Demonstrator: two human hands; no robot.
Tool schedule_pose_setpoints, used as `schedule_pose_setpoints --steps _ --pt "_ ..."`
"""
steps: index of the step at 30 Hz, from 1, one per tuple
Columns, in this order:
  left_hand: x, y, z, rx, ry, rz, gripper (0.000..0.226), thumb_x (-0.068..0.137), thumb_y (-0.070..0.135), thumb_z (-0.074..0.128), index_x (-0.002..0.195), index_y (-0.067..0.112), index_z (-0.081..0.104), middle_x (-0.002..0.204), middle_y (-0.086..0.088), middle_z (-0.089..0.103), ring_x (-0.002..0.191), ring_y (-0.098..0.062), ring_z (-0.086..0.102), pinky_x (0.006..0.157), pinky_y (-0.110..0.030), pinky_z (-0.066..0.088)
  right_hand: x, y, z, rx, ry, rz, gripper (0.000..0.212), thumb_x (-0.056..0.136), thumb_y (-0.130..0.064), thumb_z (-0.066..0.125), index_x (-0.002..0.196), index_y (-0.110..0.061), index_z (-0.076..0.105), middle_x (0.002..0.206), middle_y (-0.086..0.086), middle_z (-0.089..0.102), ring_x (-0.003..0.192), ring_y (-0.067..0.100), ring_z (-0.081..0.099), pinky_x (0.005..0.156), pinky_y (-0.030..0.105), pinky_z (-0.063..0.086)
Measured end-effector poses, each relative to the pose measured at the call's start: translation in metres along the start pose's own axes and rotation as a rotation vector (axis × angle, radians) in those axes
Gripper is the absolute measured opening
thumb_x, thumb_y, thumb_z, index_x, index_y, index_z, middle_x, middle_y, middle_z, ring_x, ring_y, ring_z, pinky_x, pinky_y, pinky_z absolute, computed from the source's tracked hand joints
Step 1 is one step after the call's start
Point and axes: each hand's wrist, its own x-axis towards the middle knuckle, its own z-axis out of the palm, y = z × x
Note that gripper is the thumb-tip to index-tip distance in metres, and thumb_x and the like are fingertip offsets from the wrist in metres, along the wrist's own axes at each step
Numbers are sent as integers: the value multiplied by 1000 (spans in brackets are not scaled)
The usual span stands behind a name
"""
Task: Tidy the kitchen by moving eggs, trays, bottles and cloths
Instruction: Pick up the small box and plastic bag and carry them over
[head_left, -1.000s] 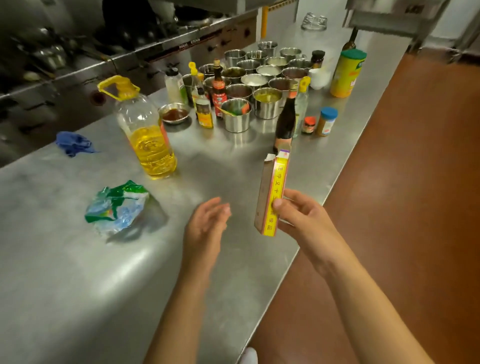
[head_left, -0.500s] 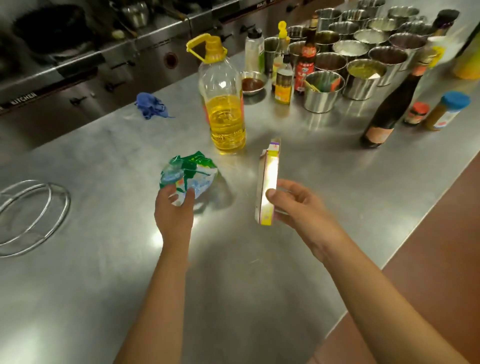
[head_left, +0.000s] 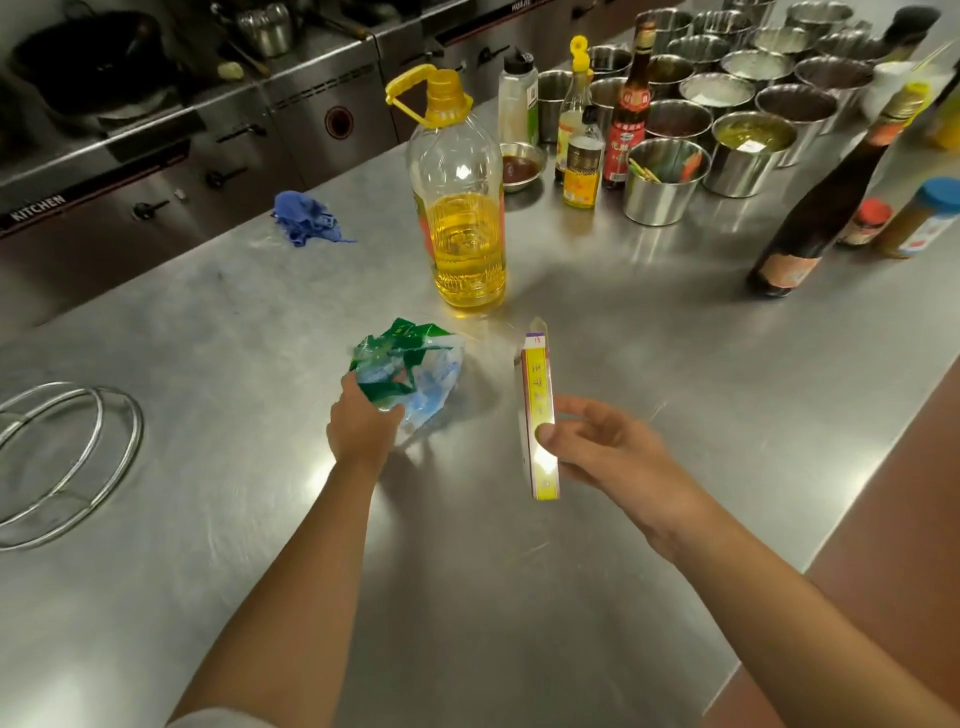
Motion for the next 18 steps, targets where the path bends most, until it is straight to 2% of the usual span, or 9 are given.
schedule_pose_setpoints --steps 2,4,9,12,14,16,18 --pt "-5 -1 5 24 22 48 28 83 24 64 108 15 58 93 -5 67 87 -30 63 73 -39 52 1 2 0 -2 5 2 50 85 -23 75 131 -16 58 103 2 77 106 17 70 106 37 48" --pt "-11 0 8 11 51 82 13 85 18 60 95 11 64 87 -3 60 83 -28 60 67 -33 43 0 4 -1 -4 4 2 49 84 -25 75 130 -17 59 104 1 77 106 15 70 108 39 46" --pt "-29 13 10 -148 126 168 11 90 17 63 90 6 64 96 -1 56 86 -18 53 75 -28 38 -3 8 -6 14 15 11 50 86 -24 74 132 -16 58 106 3 76 106 16 70 106 36 48" --pt "-43 27 8 -255 120 170 16 92 21 67 99 6 69 98 0 65 89 -16 58 77 -26 42 -11 8 -13 33 46 5 48 86 -22 73 131 -15 59 107 6 76 107 19 69 102 33 50" --pt "-57 40 9 -326 96 168 19 93 24 68 100 6 70 94 0 69 86 -16 61 72 -18 43 -18 9 -21 45 71 -1 46 87 -22 73 130 -15 60 109 7 75 110 22 68 102 35 50" --pt "-77 56 10 -373 71 180 17 93 23 68 94 6 69 87 1 68 80 -14 59 63 -7 38 -28 9 -32 57 106 -9 45 87 -22 73 129 -15 60 110 8 75 110 24 68 103 39 49" --pt "-99 72 15 -452 20 189 12 93 23 68 91 10 68 84 3 67 79 -11 58 63 -5 39 -40 11 -46 79 150 -17 45 87 -22 73 130 -15 59 110 8 75 111 26 67 104 42 49"
